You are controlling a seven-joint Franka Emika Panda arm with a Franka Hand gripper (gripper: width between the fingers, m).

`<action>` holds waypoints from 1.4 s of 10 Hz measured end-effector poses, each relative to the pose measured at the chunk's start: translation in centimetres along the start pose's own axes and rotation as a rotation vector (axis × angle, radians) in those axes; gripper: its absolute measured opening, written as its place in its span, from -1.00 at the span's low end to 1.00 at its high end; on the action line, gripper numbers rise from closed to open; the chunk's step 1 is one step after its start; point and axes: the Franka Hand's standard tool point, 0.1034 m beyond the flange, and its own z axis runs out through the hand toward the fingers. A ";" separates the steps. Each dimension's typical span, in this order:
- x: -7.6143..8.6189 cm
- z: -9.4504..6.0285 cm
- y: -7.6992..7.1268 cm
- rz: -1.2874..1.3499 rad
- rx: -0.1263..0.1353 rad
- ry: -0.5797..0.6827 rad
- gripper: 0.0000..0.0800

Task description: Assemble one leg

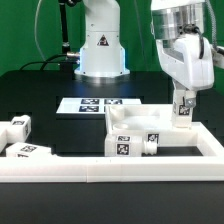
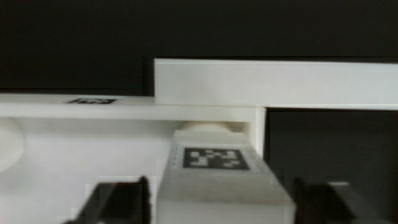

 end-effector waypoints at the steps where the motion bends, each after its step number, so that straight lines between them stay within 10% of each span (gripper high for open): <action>1: 0.1 0.0 -0.1 -0.049 0.006 0.001 0.24; 3: 0.1 0.0 -0.1 -0.213 0.005 0.002 0.60; 10: 1.1 -1.1 -1.0 -1.100 -0.094 0.043 0.62; 14: 1.0 -0.9 -0.7 -1.312 -0.105 0.035 0.62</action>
Offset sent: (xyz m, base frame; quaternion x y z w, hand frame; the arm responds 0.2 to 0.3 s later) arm 0.0000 0.0000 0.0000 0.0000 0.0000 -0.1296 0.9916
